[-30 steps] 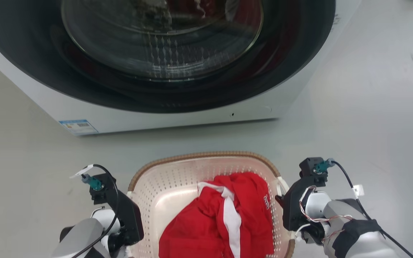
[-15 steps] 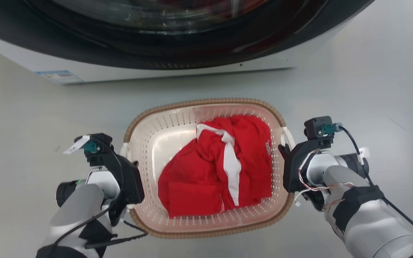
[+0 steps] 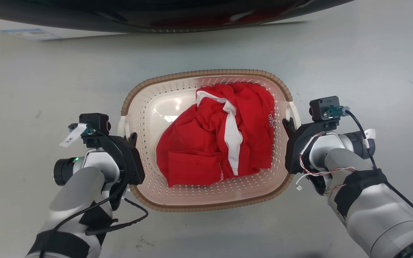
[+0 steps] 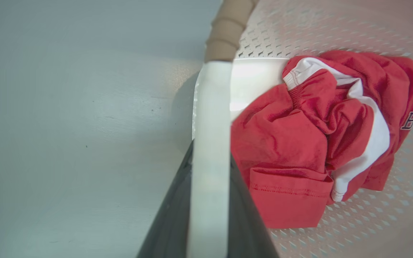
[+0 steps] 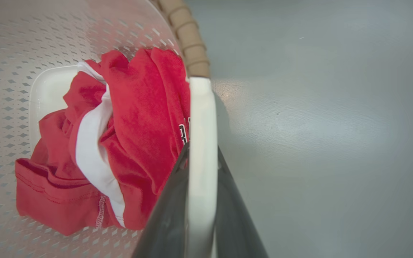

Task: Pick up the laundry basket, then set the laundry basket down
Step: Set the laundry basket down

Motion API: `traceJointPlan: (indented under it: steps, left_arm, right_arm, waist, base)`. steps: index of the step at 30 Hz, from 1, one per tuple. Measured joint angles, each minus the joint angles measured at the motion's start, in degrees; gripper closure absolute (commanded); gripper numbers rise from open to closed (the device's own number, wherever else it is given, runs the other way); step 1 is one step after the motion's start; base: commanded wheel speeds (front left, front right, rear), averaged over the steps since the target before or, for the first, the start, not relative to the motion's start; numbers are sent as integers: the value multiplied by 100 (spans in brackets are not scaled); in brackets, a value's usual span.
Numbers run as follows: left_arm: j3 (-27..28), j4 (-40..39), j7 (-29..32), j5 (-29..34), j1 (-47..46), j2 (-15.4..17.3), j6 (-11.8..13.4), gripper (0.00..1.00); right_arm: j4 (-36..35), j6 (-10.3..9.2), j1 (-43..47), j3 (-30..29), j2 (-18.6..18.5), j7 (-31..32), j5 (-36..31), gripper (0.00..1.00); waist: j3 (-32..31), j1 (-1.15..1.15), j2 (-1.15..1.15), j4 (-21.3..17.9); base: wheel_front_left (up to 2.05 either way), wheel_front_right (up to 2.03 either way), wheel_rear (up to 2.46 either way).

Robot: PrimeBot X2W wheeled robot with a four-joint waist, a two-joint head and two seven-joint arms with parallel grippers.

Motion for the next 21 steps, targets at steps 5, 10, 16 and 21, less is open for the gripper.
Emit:
traceJointPlan:
  steps: [5,10,16,21]
  left_arm:
    - [-31,67,-153,101,-78,-11,-3,100]
    - [-55,126,-255,108,-160,-25,-10,100]
    - [-86,215,-376,110,-229,-44,-52,100]
    - [-102,268,-445,111,-229,-49,-54,100]
  right_arm:
    - [65,-29,-38,14,19,-145,-45,100]
    - [149,-48,-151,34,41,-223,-78,100]
    - [232,-49,-193,52,56,-297,-90,100]
    - [266,-47,-193,64,77,-338,-90,100]
  waist:
    - [140,-1,0,-1]
    - [243,-1,0,-7]
    - [358,-1,0,-12]
    - [383,-1,-1,-24]
  base:
    - [0,0,0]
    - [0,0,0]
    - [0,0,0]
    - [0,0,0]
